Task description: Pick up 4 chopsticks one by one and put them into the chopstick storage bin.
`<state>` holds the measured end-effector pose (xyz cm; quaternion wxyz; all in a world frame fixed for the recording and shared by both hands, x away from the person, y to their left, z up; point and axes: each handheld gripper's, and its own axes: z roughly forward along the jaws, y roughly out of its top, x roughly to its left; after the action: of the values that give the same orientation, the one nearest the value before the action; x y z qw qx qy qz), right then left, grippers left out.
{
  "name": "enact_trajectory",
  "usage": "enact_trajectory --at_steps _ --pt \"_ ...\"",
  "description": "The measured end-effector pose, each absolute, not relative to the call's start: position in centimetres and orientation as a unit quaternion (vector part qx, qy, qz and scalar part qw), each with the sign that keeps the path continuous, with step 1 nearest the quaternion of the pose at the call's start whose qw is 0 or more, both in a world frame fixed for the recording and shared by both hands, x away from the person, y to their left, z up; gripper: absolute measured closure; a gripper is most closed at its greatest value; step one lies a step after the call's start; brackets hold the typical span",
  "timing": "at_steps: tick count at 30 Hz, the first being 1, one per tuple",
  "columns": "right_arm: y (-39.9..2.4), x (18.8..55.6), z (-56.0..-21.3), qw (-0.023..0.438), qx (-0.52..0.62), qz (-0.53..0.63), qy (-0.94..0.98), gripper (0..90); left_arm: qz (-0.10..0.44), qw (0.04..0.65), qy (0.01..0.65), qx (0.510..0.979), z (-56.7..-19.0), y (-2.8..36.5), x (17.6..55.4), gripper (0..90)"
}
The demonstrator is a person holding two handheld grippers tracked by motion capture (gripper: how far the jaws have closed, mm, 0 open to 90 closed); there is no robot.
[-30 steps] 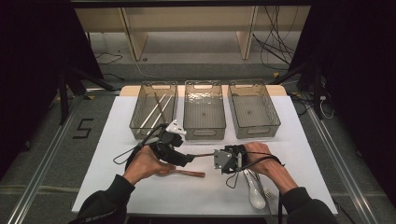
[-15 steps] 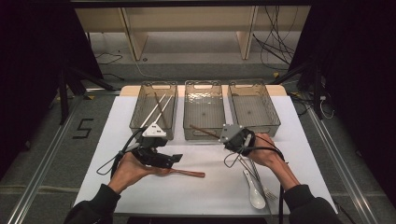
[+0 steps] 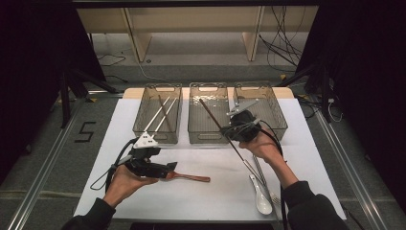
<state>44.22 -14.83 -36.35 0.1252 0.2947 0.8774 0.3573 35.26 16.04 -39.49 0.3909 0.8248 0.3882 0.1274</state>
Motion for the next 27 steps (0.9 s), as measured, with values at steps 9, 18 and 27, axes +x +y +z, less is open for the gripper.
enact_trajectory --at_steps 9,18,27 --pt "-14.0 44.2 -36.3 0.086 0.323 0.38 0.863 85.9 0.11 0.386 0.393 0.827 -40.0 14.9 35.5 18.4" --pt "-11.3 44.5 -36.2 0.07 0.316 0.379 0.867 85.8 0.104 0.385 0.393 0.829 -40.1 14.8 35.4 17.8" --pt "-8.1 45.7 -35.5 0.059 0.322 0.395 0.858 85.8 0.1 0.393 0.403 0.82 -40.2 14.9 35.6 17.6"
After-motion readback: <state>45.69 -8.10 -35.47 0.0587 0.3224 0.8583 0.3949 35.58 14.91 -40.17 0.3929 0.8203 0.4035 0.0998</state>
